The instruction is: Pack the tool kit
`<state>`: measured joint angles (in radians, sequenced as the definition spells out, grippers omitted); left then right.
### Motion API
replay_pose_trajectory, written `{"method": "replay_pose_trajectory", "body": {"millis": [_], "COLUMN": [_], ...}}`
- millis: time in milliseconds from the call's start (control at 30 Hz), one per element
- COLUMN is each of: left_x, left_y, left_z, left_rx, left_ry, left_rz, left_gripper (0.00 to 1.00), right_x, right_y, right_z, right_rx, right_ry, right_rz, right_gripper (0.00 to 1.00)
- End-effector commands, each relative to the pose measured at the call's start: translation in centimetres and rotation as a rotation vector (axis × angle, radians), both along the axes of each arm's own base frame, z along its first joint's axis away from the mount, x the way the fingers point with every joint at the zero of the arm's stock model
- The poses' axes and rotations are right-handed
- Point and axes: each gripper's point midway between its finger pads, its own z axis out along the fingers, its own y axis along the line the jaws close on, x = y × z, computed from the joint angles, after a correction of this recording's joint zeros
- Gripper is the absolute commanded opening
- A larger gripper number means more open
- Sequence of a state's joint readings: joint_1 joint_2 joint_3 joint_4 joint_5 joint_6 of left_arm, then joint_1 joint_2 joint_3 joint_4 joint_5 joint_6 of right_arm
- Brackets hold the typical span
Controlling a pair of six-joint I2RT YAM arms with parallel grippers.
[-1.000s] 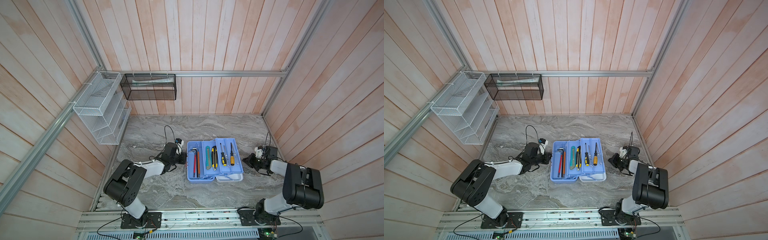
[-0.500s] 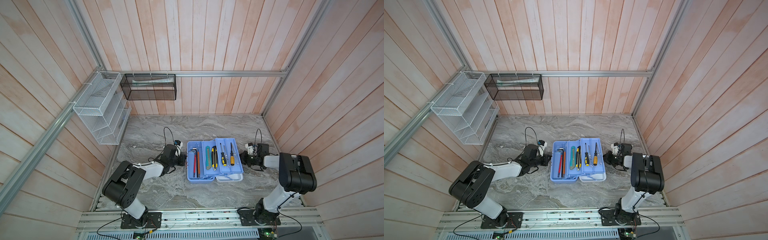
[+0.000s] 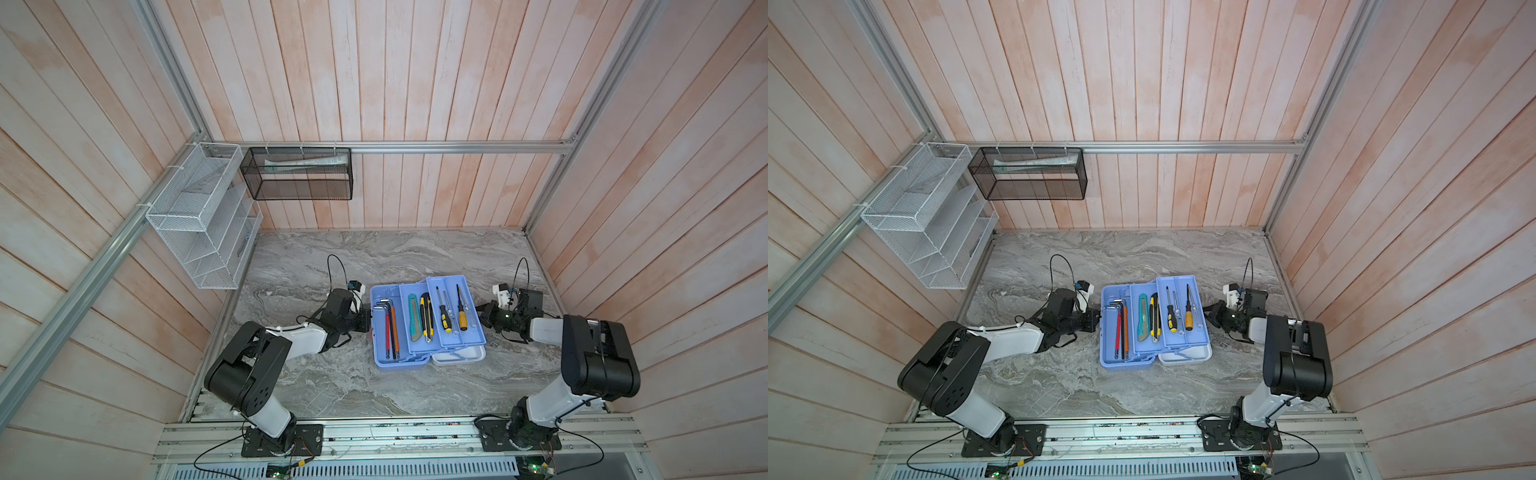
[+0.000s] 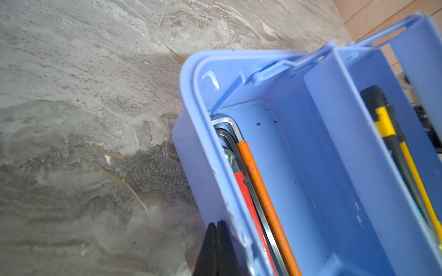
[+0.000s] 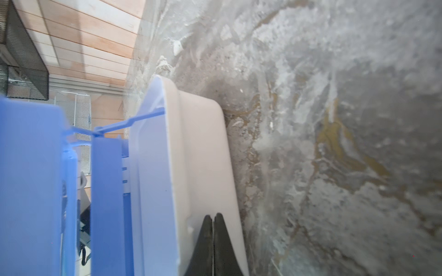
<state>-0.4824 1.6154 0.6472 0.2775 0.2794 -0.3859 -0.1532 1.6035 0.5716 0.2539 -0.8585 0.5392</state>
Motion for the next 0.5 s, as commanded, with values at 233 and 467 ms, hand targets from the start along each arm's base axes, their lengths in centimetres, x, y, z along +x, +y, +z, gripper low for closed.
{"method": "replay_pose_trajectory", "body": {"millis": [233,467], "left_x": [-0.6,-0.8], "left_y": [-1.2,-1.1], "left_z": [0.5,0.7], "left_rx": [-0.052,-0.053], "left_ry": [-0.008,-0.013], "left_rz": [-0.052,-0.055], "left_gripper": [0.00,0.00], "right_x": [-2.2,-2.3], "right_y": [2.1,2.1], "right_z": [4.4,6.7], "right_rx": [0.099,0.088], "right_ry": [-0.063,-0.102], "right_rz": [0.081,0.073], "right_gripper": [0.00,0.00]}}
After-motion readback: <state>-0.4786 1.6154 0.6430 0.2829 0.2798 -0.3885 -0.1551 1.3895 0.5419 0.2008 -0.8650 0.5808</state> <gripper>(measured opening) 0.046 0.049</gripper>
